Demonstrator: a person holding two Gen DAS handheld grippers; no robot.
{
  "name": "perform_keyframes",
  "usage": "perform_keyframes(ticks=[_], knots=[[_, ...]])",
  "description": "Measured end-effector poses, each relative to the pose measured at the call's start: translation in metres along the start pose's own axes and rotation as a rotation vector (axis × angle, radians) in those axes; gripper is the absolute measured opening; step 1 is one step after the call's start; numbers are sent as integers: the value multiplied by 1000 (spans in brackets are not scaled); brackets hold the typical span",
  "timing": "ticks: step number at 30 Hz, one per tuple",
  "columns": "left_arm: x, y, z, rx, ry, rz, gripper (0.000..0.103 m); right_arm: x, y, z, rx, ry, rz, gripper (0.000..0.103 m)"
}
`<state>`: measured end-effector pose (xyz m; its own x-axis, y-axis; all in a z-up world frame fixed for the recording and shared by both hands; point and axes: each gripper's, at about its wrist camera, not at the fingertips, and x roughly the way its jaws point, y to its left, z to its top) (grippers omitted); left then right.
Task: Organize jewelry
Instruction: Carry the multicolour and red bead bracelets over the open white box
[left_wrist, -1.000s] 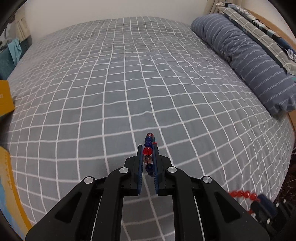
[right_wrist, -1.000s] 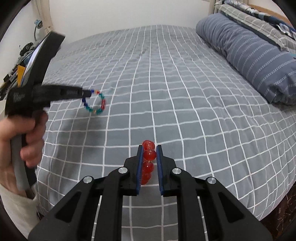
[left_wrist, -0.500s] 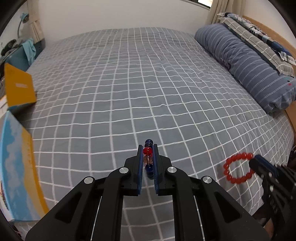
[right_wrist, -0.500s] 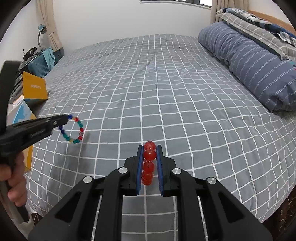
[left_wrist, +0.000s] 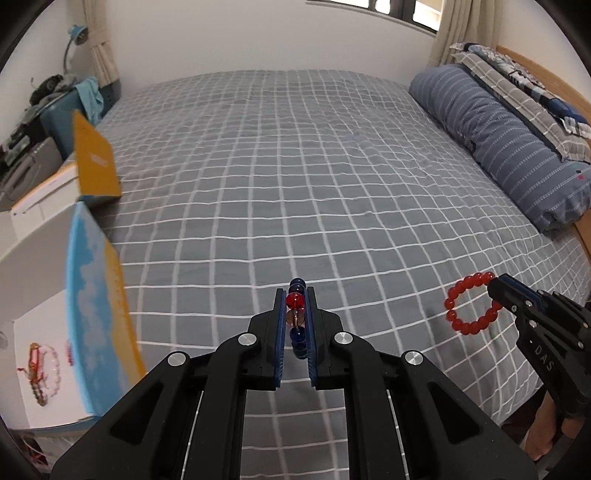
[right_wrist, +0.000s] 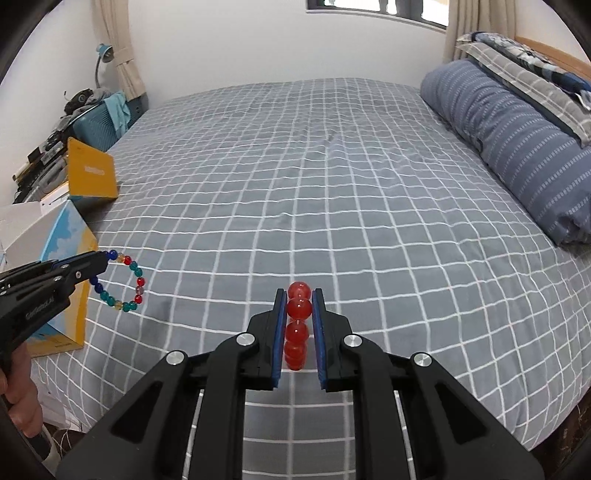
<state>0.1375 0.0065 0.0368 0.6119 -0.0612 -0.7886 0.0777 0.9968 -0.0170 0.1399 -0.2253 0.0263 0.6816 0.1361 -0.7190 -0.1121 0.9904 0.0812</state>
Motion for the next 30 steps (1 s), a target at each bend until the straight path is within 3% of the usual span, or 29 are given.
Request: perform_keyframes(ticks=[13, 24, 30], knots=[[-47, 55, 0, -60, -55, 57, 9, -10, 63, 23, -50, -17, 62, 13], [-95, 107, 2, -107, -98, 96, 9, -40, 141, 51, -122, -48, 107, 13], [-125, 154, -8, -155, -121, 148, 9, -53, 190, 60, -159, -64, 140, 13]])
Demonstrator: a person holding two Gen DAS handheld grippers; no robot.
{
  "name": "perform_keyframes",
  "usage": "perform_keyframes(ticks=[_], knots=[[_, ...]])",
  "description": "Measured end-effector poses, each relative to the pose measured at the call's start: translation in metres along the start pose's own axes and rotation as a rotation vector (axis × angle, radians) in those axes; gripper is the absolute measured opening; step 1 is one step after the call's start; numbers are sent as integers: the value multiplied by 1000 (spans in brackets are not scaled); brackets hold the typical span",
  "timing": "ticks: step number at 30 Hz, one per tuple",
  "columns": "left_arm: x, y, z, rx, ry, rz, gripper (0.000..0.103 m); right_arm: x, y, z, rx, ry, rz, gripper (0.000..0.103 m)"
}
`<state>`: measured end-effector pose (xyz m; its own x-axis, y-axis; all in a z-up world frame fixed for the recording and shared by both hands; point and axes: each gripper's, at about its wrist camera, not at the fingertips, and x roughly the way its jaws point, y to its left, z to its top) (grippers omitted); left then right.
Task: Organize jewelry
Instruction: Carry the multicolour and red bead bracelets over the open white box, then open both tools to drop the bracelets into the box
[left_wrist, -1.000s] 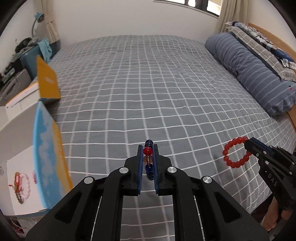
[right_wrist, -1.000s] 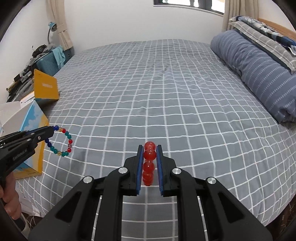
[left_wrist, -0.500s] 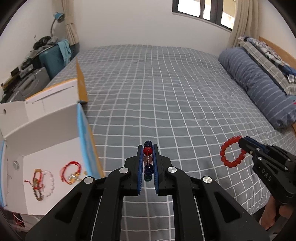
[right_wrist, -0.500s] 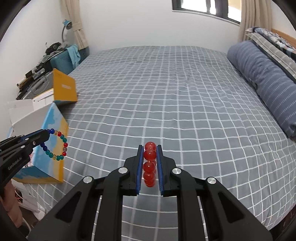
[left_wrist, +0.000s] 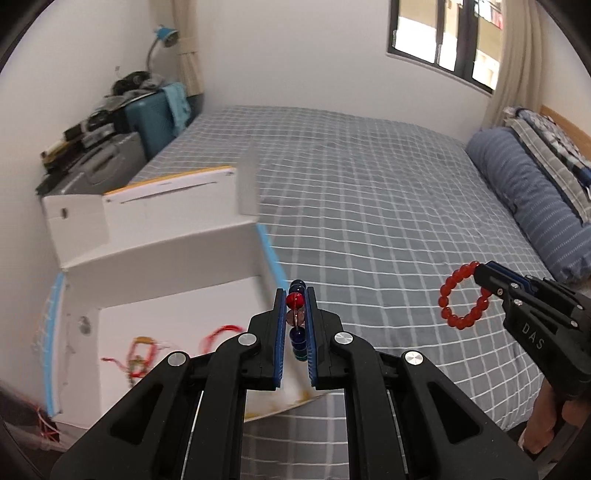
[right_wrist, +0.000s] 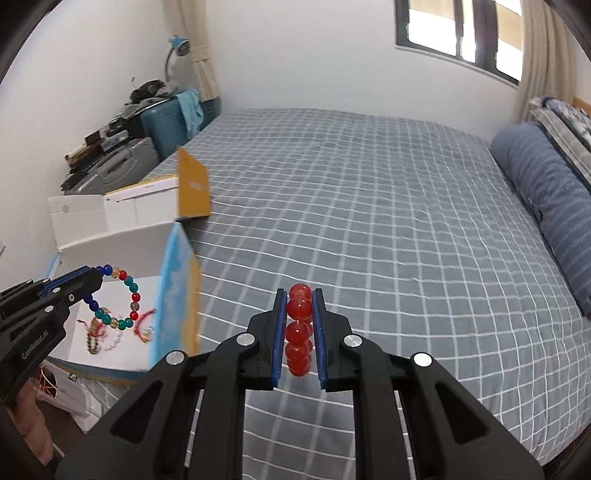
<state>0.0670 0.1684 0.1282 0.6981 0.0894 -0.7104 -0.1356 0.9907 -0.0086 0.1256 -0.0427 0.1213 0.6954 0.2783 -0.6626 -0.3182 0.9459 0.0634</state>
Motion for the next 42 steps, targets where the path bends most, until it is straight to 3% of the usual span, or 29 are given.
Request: perform_keyframes(ticks=[15, 23, 33, 40, 41, 42], knots=[[-19, 142, -26, -154, 17, 149, 9, 11, 140, 17, -119, -11, 112, 13], [3, 193, -53, -205, 78, 188, 9, 54, 198, -1, -168, 49, 138, 13], [60, 218, -84, -239, 190, 185, 9, 114, 219, -26, -173, 157, 134, 13], [69, 219, -85, -235, 199, 210, 11, 126, 220, -30, -171, 184, 139, 14], [66, 218, -85, -233, 190, 215, 12, 123, 220, -29, -165, 177, 144, 16], [62, 217, -84, -232, 181, 220, 13, 119, 218, -29, -161, 170, 148, 25]])
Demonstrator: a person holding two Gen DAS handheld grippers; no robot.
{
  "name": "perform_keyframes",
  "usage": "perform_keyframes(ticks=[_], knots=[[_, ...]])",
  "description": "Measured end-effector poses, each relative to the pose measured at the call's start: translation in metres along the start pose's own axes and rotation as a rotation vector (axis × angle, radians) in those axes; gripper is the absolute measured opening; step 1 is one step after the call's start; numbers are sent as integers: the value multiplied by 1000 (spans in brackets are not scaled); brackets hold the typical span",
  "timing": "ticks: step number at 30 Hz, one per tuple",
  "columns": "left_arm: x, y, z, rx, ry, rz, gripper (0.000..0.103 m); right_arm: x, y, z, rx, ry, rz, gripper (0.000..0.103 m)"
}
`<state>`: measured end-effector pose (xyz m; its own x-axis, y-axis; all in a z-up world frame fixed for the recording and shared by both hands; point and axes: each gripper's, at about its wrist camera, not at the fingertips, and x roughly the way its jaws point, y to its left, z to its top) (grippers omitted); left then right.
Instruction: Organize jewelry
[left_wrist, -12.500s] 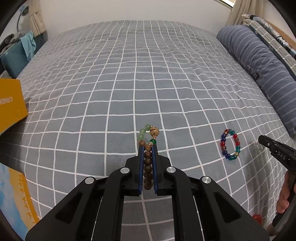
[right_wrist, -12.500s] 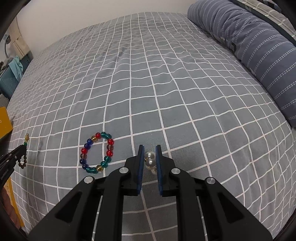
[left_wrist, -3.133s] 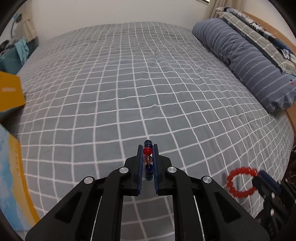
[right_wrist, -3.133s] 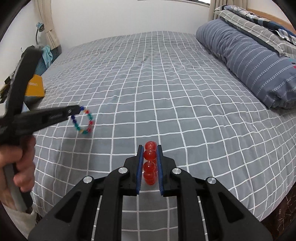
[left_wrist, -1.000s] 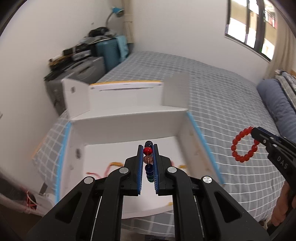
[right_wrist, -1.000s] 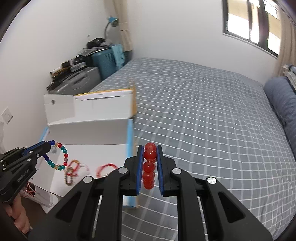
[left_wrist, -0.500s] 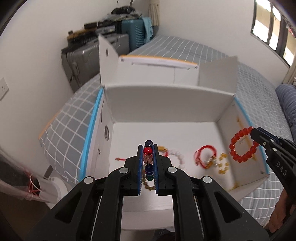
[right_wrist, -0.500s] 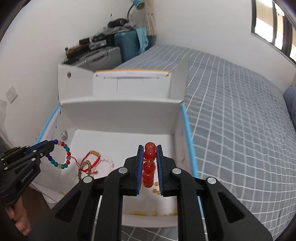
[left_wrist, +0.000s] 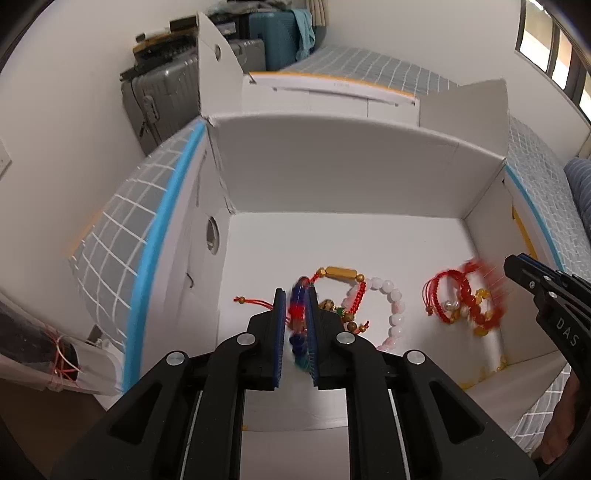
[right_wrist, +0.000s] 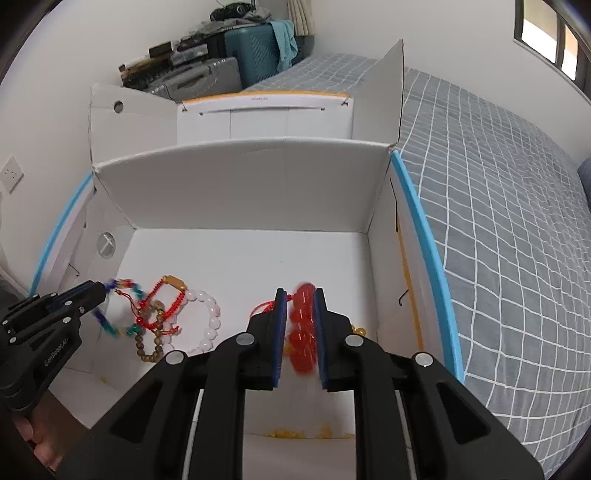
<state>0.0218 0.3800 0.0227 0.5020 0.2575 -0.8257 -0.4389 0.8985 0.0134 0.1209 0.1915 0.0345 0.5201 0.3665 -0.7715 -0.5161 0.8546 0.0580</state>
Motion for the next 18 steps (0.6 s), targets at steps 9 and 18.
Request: perform_keyframes(ticks=[9, 18], knots=[[-56, 2, -11, -23, -137, -3, 78, -52, -4, -10, 16, -140, -3, 90], [-89, -2, -57, -9, -231, 33, 97, -86, -5, -56, 14, -254, -46, 96]])
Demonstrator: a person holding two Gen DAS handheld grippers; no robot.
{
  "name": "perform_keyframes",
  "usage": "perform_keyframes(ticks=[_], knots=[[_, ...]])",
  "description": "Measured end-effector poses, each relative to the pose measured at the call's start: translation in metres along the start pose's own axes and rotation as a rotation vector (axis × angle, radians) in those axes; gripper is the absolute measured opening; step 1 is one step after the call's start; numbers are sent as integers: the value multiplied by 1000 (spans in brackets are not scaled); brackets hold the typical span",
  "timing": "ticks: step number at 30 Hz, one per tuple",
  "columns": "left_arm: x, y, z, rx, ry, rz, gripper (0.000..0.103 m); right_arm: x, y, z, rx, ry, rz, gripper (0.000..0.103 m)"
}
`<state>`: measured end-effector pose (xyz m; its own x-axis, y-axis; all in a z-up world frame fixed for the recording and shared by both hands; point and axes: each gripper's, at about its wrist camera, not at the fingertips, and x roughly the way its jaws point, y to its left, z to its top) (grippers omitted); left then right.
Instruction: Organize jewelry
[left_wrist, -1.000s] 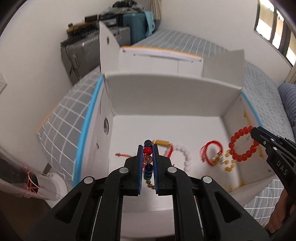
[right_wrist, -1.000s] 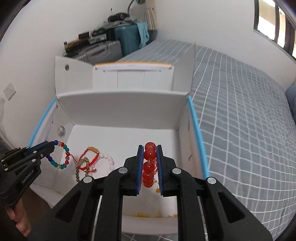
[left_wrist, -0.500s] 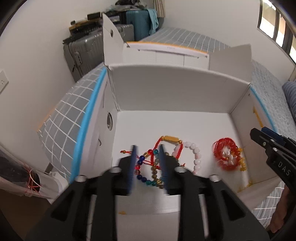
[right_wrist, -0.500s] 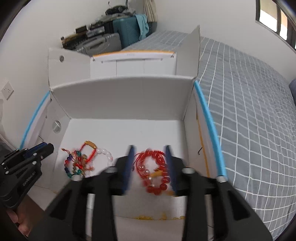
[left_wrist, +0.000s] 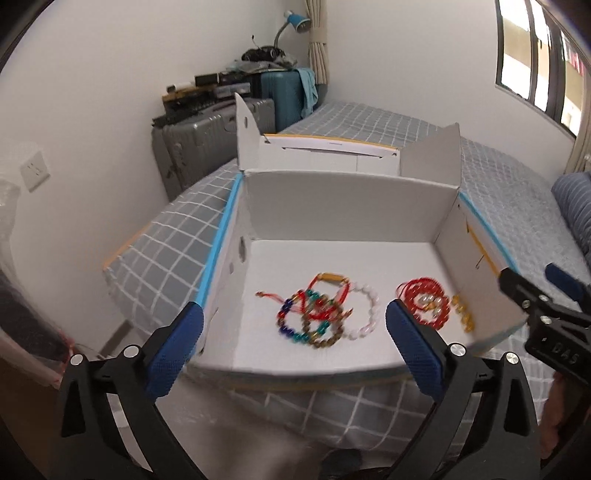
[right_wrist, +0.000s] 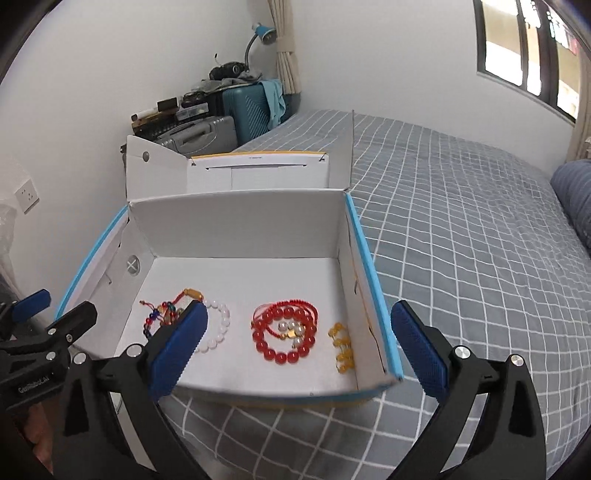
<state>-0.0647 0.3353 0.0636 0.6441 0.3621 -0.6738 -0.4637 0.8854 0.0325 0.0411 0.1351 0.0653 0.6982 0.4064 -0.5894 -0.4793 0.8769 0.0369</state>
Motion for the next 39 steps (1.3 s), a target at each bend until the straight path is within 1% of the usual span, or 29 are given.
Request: perform_keyframes(ticks=[2, 4, 8, 10, 14, 20, 26, 31, 34, 39], knots=[[-4, 2, -9, -13, -2, -7, 97, -6, 2, -12, -14, -22, -42, 96], [-8, 3, -20, -19, -8, -22, 97, -10, 3, -23, -15, -34, -57, 96], [-15, 4, -38, -13, -29, -26, 97, -13, 3, -43, -14, -27, -64, 96], [-14, 4, -43, -13, -23, -27, 97, -12, 4, -47, -20, -16, -66, 96], [-12, 4, -49, -19, -15, -29, 97, -13, 5, -49, -24, -12, -68, 96], [-12, 4, -50, -20, -14, -32, 97, -14, 0, -49, 0, -2, -42, 96], [-10, 2, -50, -16, -13, -32, 97, -16, 2, -50, -2, -4, -43, 96], [-11, 5, -48, -49, -21, -28, 97, -16, 5, -49, -8, -4, -45, 96], [-12, 4, -48, -38, -29, -18, 97, -16, 5, -49, -8, 0, -43, 96], [-13, 3, -48, -27, -32, -28, 97, -16, 6, -50, -8, 0, -44, 96]])
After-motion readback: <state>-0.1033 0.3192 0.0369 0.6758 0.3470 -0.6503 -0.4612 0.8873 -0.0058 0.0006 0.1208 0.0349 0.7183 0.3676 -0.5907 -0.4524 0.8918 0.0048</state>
